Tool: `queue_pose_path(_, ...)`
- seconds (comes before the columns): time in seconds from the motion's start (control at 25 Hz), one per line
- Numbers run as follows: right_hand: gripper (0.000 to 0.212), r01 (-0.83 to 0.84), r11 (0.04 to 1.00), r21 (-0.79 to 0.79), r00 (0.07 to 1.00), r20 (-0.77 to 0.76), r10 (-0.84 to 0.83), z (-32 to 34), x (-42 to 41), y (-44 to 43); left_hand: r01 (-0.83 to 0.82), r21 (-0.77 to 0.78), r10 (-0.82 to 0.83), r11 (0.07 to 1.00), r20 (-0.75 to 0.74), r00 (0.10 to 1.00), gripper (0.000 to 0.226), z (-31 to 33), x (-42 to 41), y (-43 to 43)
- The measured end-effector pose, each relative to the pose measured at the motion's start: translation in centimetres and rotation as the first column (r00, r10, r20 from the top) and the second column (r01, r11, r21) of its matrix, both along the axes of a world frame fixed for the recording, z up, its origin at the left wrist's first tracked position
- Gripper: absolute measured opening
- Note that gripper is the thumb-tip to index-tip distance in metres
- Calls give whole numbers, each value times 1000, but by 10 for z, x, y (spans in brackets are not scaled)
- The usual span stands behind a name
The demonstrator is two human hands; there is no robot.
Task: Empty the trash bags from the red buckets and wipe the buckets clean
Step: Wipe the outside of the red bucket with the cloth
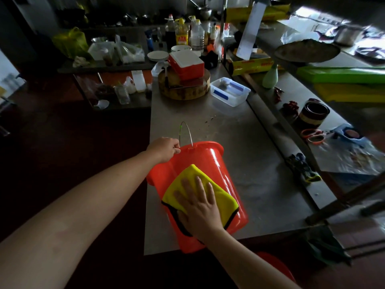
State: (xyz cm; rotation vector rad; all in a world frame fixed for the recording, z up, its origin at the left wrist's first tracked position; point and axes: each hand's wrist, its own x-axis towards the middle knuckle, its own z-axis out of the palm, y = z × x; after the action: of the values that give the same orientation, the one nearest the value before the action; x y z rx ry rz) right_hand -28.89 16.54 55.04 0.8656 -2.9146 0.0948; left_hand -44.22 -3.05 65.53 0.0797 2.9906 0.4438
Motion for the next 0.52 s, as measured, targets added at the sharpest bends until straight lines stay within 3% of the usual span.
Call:
queue_pose_path(0.12, 61, 82, 993, -85, 995, 57, -77, 9, -8, 35, -9, 19, 9, 1000, 16, 1000, 16, 1, 0, -1)
queue_pose_path(0.24, 63, 257, 944, -208, 953, 216, -212, 5, -22, 75, -11, 22, 10, 1000, 22, 1000, 15, 3, -1, 1)
queue_pose_path(0.4, 62, 540, 765, -352, 784, 540, -305, -2, -37, 103, -10, 11, 10, 1000, 28, 1000, 13, 5, -4, 6)
queue_pose_path(0.52, 65, 557, 765, -323, 790, 489, -369, -1, -22, 95, -15, 0, 15, 1000, 38, 999, 13, 5, -5, 6)
